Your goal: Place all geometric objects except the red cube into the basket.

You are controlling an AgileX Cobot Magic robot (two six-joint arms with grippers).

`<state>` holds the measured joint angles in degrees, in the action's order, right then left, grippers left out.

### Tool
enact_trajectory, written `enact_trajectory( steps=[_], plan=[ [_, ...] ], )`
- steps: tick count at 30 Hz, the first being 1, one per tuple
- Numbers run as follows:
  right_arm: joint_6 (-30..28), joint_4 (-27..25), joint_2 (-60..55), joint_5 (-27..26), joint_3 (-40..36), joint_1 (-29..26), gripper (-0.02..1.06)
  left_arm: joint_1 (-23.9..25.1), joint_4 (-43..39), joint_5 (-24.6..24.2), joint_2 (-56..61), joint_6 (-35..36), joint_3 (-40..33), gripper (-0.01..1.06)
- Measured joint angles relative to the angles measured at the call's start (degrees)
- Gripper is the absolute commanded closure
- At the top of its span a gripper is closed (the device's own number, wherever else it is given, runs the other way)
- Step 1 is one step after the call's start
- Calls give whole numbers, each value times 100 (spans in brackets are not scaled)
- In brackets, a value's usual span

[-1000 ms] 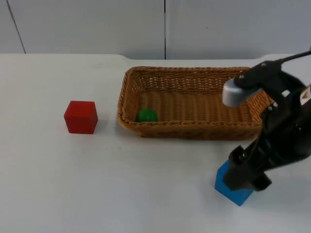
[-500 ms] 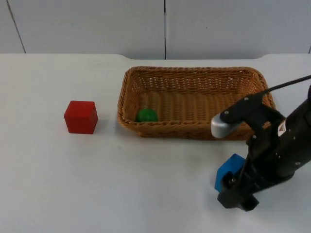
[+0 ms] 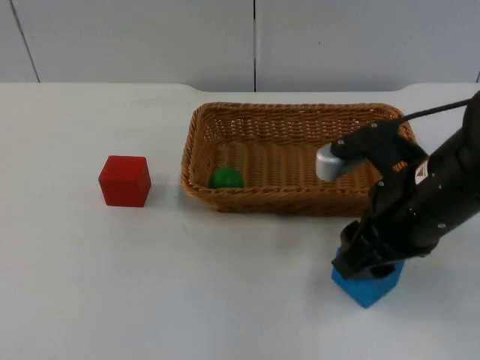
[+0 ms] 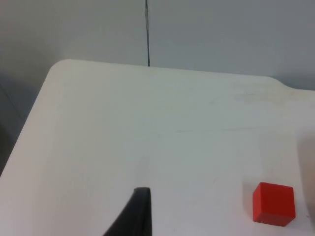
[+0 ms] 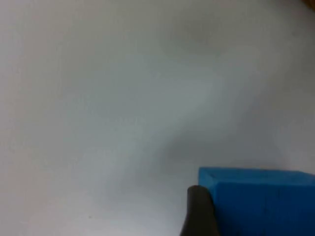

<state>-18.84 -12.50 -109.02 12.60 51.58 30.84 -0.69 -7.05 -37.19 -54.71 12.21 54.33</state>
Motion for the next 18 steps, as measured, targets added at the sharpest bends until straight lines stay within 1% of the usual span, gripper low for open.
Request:
enact_trajectory(
  steps=[3,4,7,8,12,18],
  plan=[
    [63,-62,475,173,53,99,100,0,0,0,0,0,0,0],
    [63,-62,475,173,53,99,100,0,0,0,0,0,0,0],
    [101,-101,1234,359,220,170,100,0,0,0,0,0,0,0],
    [101,-101,1234,359,220,170,100,0,0,0,0,0,0,0],
    [122,-53,2296,402,529,173,100,0,0,11,0,0,0,0],
    [122,80,2791,402,848,173,100,0,0,11,0,0,0,0]
  ],
)
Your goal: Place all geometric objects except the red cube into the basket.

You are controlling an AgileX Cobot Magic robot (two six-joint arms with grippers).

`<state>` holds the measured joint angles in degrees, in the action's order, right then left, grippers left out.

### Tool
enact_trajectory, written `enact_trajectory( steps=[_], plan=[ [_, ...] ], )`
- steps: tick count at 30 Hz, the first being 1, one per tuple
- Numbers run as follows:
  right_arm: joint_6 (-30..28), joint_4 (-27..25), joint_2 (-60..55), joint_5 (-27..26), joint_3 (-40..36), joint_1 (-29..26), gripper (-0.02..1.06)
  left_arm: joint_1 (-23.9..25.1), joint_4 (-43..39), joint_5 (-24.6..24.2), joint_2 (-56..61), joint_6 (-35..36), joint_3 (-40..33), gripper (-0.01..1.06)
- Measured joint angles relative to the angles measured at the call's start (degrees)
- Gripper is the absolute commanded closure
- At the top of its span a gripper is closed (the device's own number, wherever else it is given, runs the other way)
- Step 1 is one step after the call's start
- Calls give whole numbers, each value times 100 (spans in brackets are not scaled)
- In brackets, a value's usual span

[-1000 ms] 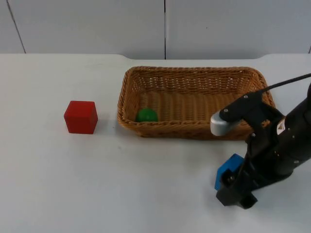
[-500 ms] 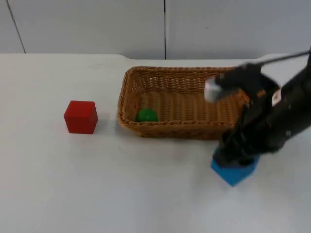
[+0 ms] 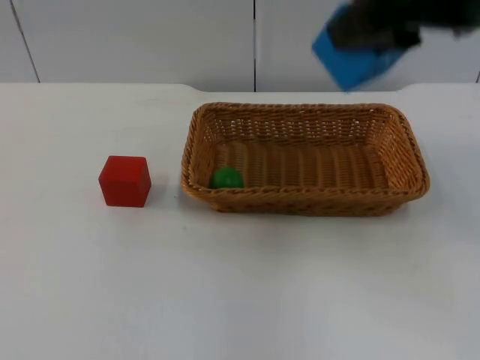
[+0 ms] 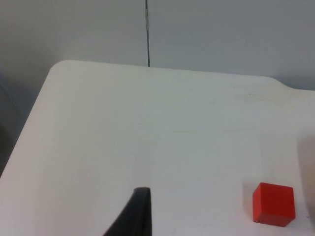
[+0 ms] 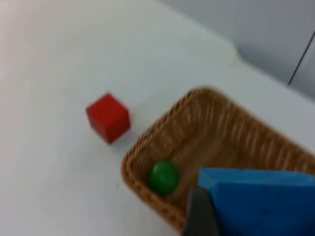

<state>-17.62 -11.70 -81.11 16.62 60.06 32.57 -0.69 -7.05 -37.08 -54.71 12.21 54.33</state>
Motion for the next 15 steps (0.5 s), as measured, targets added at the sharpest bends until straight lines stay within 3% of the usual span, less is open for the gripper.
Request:
enact_trajectory(
  steps=[6,9,15],
  plan=[
    [0,288,-137,-186,70,-50,100,0,0,42,0,0,0,0],
    [223,321,-580,-496,94,-335,100,0,0,55,0,0,0,0],
    [351,361,-1458,-555,451,-695,100,0,-11,55,0,0,0,0]
  ],
)
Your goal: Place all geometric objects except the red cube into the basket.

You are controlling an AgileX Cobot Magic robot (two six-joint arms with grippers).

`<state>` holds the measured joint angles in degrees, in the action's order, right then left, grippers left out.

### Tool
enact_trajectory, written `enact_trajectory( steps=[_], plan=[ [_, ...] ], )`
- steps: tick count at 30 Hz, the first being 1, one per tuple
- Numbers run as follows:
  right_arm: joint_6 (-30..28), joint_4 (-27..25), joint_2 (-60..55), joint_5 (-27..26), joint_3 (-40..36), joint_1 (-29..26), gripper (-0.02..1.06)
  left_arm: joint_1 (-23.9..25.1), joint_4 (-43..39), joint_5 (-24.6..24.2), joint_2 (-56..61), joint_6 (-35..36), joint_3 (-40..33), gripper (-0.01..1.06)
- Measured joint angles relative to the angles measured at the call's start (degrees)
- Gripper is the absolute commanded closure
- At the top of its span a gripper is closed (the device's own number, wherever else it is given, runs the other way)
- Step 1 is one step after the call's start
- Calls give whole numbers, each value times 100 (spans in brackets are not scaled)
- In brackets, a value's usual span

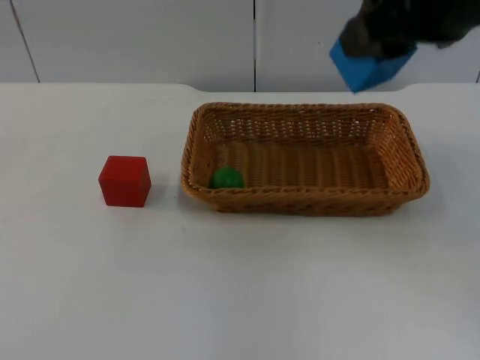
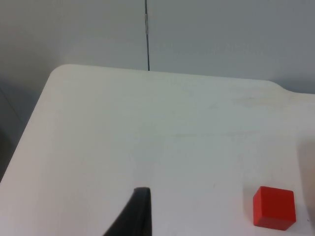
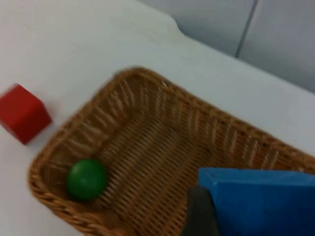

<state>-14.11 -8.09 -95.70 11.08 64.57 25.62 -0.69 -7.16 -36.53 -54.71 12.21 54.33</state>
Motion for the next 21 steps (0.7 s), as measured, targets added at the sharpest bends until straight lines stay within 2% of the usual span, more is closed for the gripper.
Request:
enact_trajectory(
  steps=[7,15,17,18,19,21],
  plan=[
    [116,131,-1709,53,1040,-30,100,0,0,0,-13,0,0,0],
    [503,160,-2707,396,1894,-30,100,0,-9,32,-13,0,0,0],
    [559,170,-2799,474,1979,-30,92,0,-9,45,-13,0,0,0],
    [559,170,-2799,474,1979,-30,84,0,-9,45,-13,0,0,0],
    [573,170,-2827,513,2004,-30,84,0,-9,45,-13,0,0,0],
    [601,170,-2863,581,2009,-30,58,0,-21,45,-13,0,0,0]
  ],
)
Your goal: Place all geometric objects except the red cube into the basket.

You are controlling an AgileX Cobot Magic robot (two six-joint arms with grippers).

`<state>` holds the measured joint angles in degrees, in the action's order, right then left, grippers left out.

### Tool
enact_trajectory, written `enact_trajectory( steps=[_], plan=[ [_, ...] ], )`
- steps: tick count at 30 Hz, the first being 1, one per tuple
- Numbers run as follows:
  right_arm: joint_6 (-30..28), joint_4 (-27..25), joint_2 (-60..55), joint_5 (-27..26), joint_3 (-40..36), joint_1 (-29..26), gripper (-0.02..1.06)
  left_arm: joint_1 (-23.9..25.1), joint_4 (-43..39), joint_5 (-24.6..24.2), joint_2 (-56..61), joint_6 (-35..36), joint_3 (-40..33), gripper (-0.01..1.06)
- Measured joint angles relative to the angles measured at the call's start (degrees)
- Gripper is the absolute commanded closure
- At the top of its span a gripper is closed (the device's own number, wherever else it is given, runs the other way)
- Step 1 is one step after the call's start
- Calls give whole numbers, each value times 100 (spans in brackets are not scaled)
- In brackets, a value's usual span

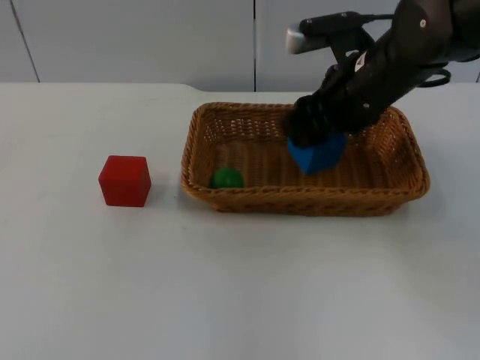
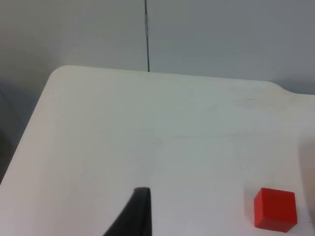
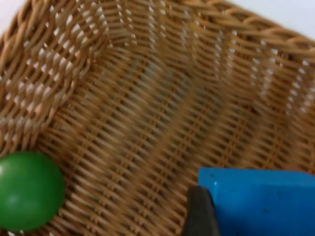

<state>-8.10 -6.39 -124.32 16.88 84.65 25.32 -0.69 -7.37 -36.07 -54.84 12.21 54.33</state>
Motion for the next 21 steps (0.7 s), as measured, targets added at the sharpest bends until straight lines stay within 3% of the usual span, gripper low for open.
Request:
enact_trajectory(
  steps=[2,3,4,12,21],
  plan=[
    [-1,0,0,13,0,0,22,0,-9,0,0,0,0,0],
    [13,0,0,13,0,0,22,0,-24,0,0,0,0,0],
    [13,0,0,13,0,0,2,0,-24,0,0,0,0,0],
    [13,0,474,88,0,0,0,0,-24,21,0,-11,0,0],
    [13,0,2379,699,22,0,0,0,-24,21,0,-11,0,0]
  ],
)
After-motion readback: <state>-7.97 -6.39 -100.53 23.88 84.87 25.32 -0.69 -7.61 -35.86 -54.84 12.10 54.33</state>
